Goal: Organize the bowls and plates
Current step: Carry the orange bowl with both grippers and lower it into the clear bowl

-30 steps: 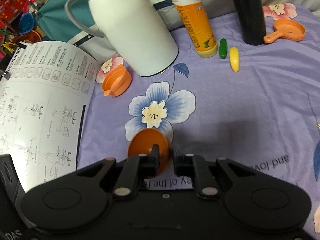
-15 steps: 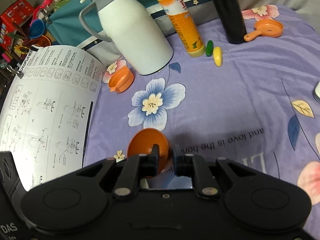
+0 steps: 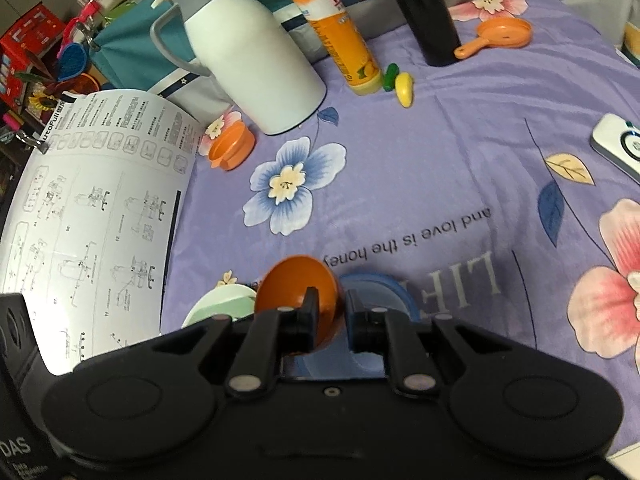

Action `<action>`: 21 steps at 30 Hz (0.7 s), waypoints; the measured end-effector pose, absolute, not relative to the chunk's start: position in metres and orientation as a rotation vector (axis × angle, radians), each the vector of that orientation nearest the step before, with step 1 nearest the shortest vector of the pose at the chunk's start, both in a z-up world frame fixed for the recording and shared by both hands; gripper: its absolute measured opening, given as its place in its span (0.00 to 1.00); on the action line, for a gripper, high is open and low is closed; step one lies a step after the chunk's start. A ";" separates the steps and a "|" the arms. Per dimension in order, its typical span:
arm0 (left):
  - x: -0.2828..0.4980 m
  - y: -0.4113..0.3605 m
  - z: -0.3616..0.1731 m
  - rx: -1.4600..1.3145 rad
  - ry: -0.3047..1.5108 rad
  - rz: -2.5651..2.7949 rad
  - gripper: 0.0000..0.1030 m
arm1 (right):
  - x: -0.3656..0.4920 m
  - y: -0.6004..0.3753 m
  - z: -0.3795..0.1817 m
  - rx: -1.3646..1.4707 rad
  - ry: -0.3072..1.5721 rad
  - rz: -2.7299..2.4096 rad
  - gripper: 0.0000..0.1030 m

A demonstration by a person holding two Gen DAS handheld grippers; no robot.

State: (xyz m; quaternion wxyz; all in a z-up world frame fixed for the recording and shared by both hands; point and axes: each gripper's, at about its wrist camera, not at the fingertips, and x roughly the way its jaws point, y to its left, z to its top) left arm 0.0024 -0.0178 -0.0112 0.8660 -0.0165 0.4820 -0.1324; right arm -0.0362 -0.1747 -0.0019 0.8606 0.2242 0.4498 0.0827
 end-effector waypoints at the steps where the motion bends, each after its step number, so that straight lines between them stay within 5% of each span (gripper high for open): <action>1: 0.001 -0.019 -0.012 -0.031 1.011 -0.280 0.28 | -0.037 -0.176 -0.003 0.472 0.946 0.172 0.14; 21: 0.004 -0.036 -0.033 0.031 1.059 -0.299 0.30 | -0.039 -0.182 -0.024 0.497 1.003 0.144 0.14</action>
